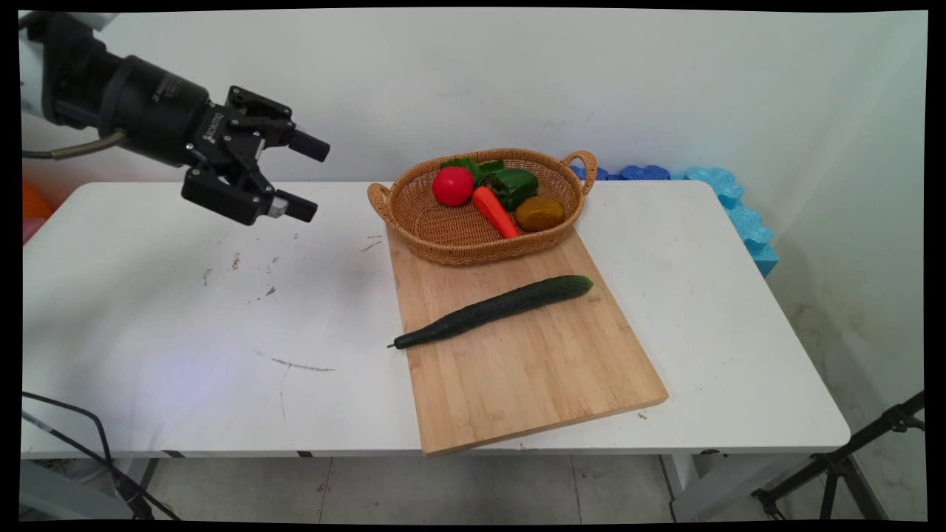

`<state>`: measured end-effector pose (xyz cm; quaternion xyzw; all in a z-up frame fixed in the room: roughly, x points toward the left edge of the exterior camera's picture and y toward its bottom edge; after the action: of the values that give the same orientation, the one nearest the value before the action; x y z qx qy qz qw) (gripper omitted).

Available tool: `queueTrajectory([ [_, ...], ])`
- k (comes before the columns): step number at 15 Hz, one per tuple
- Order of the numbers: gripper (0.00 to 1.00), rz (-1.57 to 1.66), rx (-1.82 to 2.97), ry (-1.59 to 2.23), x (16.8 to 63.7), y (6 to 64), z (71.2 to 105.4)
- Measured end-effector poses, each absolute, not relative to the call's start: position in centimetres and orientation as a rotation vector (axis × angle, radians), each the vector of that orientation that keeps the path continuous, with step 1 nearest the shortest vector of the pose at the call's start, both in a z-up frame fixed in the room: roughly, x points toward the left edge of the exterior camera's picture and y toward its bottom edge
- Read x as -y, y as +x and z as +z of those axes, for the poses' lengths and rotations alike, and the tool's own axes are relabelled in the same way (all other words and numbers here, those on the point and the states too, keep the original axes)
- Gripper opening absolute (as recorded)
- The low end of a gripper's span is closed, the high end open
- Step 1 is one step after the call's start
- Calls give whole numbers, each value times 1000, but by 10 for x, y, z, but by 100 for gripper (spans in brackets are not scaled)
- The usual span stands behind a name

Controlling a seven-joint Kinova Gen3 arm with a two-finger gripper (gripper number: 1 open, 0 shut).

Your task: Pick up the cucumber from the cutting board

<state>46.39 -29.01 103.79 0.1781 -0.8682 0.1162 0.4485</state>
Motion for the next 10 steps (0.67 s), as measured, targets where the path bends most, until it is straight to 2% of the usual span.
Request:
queueTrajectory([
  [10,100,301,2140,459,290,464,1026],
])
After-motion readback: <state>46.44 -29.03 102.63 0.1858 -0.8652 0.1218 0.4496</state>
